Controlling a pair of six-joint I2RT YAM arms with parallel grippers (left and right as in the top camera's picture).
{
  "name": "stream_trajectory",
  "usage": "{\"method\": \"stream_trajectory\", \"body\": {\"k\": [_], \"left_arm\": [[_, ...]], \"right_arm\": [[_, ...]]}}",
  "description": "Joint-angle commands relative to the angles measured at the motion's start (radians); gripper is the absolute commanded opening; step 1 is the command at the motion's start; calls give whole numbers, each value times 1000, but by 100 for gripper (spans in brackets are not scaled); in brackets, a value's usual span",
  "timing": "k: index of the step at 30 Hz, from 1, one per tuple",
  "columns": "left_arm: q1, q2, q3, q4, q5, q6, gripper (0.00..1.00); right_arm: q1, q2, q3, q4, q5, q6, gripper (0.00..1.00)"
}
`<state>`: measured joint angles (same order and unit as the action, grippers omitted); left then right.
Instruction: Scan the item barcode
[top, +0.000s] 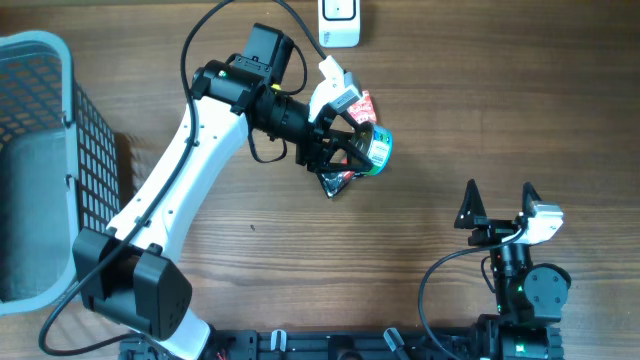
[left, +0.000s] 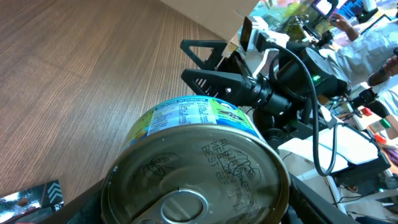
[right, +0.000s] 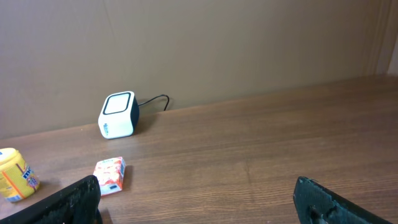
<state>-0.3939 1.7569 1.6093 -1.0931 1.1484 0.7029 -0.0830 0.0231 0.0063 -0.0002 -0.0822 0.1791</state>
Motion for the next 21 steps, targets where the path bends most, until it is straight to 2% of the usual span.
{"method": "stream_trajectory", "body": {"k": [1, 11, 21], "left_arm": [[-3, -5, 11, 10, -31, 0, 57], [-3, -5, 10, 109, -401, -171, 57], [-3, -5, 11, 244, -715, -281, 58]], "right_arm": [[5, 2, -1, 3, 0, 7, 100], [5, 2, -1, 3, 0, 6, 100], [5, 2, -1, 3, 0, 6, 100]]}}
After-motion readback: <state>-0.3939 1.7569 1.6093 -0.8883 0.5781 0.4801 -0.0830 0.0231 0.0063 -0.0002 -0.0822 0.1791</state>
